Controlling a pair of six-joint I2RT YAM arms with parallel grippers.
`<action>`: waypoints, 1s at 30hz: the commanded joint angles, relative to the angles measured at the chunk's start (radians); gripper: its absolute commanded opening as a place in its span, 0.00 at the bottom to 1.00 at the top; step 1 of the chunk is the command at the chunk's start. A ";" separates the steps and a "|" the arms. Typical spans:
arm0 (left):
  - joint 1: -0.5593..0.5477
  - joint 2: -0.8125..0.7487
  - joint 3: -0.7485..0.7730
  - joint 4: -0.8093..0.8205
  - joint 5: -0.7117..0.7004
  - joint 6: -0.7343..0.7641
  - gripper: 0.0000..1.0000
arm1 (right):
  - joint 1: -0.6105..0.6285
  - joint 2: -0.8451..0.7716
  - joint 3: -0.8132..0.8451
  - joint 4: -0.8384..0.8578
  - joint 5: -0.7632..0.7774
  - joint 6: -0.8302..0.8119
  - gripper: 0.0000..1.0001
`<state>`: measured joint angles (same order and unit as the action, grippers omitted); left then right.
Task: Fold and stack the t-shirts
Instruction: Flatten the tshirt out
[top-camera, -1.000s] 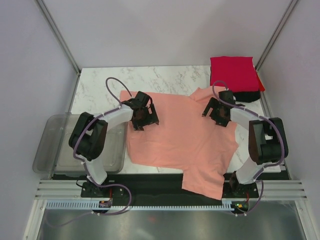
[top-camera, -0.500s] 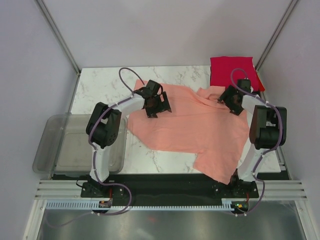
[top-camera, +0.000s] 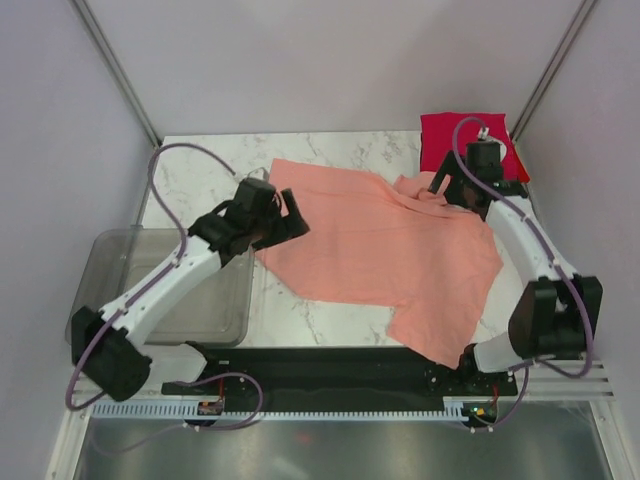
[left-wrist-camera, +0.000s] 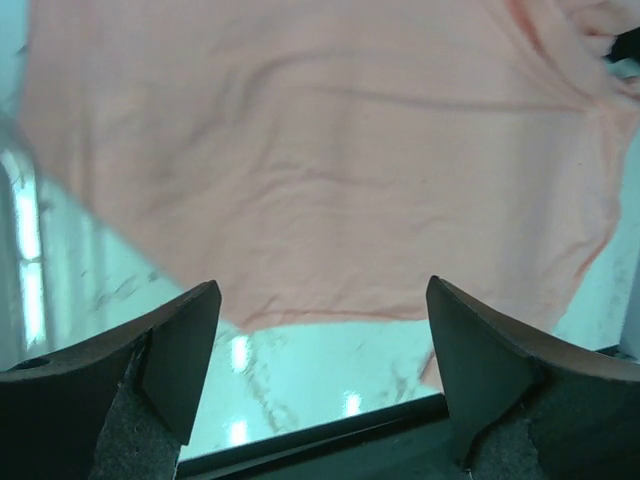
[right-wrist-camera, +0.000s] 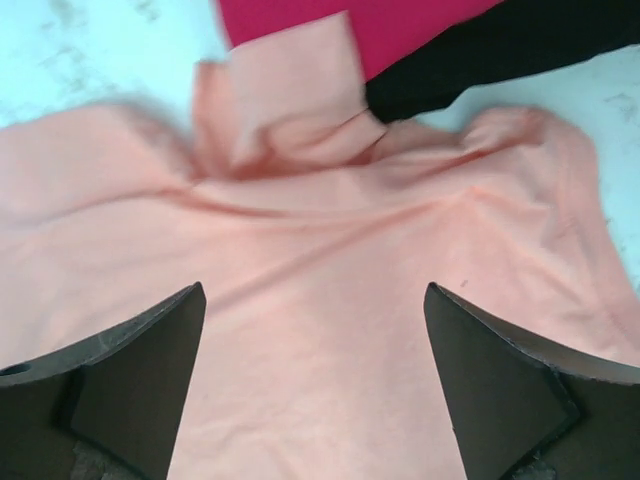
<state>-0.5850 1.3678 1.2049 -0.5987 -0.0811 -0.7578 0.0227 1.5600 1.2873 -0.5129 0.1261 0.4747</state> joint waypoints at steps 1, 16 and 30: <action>0.005 -0.091 -0.209 -0.073 -0.095 -0.092 0.90 | 0.069 -0.181 -0.133 -0.076 0.003 0.043 0.98; 0.013 0.097 -0.312 0.011 -0.232 -0.155 0.73 | 0.376 -0.664 -0.546 -0.087 -0.069 0.283 0.98; 0.065 0.344 -0.163 0.112 -0.187 -0.045 0.41 | 0.384 -0.655 -0.600 -0.072 -0.054 0.214 0.98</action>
<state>-0.5312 1.6650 0.9825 -0.4847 -0.2291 -0.8532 0.4023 0.8963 0.6918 -0.6018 0.0540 0.7177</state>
